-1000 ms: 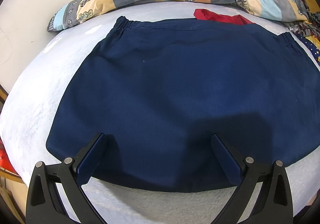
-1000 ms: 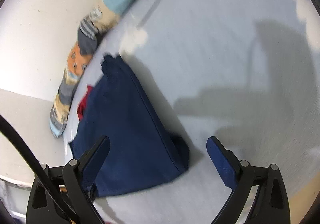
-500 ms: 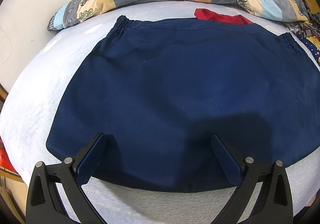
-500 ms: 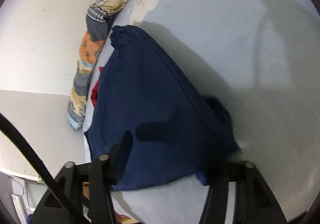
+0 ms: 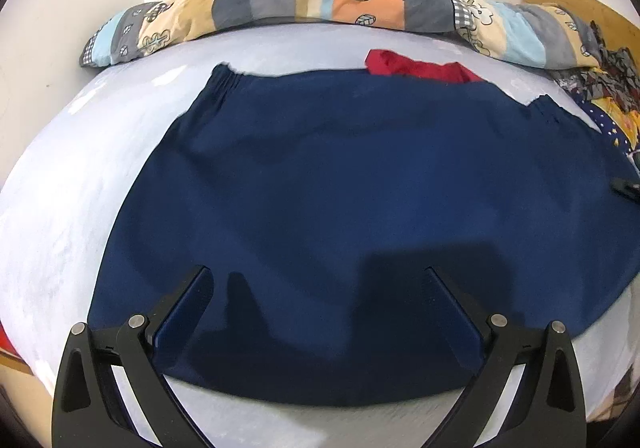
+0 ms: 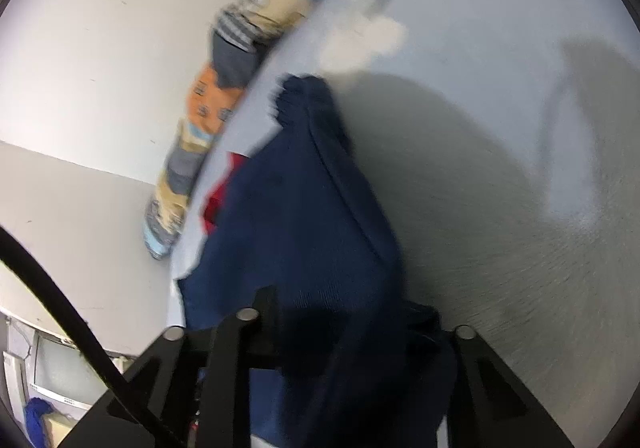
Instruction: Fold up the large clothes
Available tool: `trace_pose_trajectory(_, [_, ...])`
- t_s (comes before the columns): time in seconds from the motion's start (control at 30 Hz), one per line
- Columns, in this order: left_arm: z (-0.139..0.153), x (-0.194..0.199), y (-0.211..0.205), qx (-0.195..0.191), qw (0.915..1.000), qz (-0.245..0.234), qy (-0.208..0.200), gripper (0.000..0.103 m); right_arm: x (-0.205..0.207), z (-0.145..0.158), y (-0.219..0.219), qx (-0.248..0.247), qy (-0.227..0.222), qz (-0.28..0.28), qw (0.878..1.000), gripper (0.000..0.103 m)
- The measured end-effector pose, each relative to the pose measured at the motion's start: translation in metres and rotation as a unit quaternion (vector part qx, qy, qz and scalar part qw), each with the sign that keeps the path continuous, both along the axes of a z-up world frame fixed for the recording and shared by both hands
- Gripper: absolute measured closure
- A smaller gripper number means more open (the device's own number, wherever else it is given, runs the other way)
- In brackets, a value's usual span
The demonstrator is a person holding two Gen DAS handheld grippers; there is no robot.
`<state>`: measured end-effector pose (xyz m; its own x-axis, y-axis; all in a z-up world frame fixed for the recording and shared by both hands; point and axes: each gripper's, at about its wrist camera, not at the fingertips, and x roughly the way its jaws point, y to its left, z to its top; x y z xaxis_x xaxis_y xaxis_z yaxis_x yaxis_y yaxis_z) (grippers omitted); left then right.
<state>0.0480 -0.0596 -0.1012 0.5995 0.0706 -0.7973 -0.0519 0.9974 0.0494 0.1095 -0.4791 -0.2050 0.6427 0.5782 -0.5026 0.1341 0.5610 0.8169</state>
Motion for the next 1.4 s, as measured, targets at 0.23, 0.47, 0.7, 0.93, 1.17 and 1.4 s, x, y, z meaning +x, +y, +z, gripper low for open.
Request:
trace_pose_trajectory(0.23, [-0.012, 0.041, -0.032, 0.067, 0.997, 0.037, -0.001, 0.0, -0.015, 0.065, 0.03, 0.014, -0.066, 0.01, 0.998, 0.084])
trace_pose_trajectory(0.47, [-0.032, 0.055, -0.046, 0.133, 0.9904, 0.033, 0.014, 0.0, -0.02, 0.082, 0.044, 0.045, -0.088, 0.036, 0.994, 0.085])
trace_pose_trajectory(0.7, [0.033, 0.034, 0.012, 0.072, 0.9938, 0.08, -0.028, 0.0, -0.023, 0.104, 0.066, 0.053, -0.107, 0.054, 0.991, 0.085])
trace_pose_trajectory(0.93, [0.096, 0.009, 0.094, 0.075, 0.9848, 0.131, -0.086, 0.0, -0.014, 0.12, 0.119, 0.047, -0.113, 0.061, 0.991, 0.085])
trace_pose_trajectory(1.17, [0.09, 0.0, 0.169, 0.025, 0.9813, 0.183, -0.055, 0.0, 0.0, 0.127, 0.206, 0.012, -0.093, 0.083, 0.992, 0.085])
trace_pose_trajectory(1.4, [0.107, -0.016, 0.229, -0.01, 0.9692, 0.235, -0.073, 0.0, 0.011, 0.1, 0.32, -0.038, -0.068, 0.129, 0.989, 0.085])
